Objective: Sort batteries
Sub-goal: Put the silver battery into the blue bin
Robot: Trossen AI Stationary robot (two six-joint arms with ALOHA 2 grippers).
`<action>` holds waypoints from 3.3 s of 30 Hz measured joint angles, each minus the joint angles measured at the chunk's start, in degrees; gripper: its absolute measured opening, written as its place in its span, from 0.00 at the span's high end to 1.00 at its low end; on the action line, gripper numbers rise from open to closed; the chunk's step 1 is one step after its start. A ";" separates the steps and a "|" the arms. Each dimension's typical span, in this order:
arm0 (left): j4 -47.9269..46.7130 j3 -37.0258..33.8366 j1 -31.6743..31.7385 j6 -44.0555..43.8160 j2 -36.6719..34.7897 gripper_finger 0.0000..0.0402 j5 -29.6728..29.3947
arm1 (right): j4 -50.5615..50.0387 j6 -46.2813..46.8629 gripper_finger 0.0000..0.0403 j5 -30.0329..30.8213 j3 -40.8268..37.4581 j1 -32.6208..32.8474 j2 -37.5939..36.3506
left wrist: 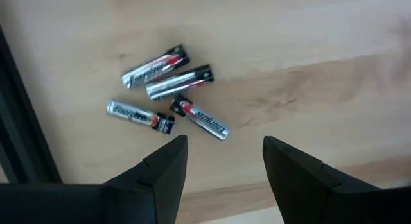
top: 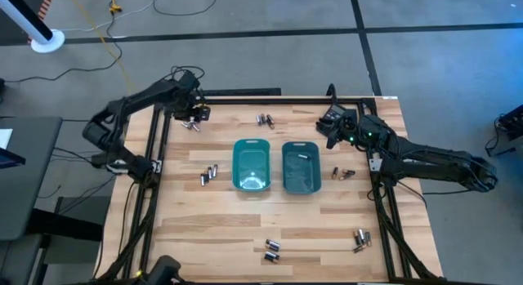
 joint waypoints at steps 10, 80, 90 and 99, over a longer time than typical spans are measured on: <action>0.67 -0.02 0.65 19.71 1.90 0.51 -2.25 | 0.00 0.04 0.66 0.22 0.00 -0.29 0.00; -4.37 -0.13 2.00 59.90 14.06 0.51 -12.69 | 2.55 3.63 0.66 0.33 0.00 -0.24 0.03; -2.60 -0.96 1.70 59.66 13.97 0.72 -14.70 | 2.54 4.52 0.66 0.33 0.00 -0.24 0.03; -2.55 -0.35 0.32 60.03 14.21 0.91 -21.53 | 2.54 4.68 0.66 0.33 0.00 -0.16 0.02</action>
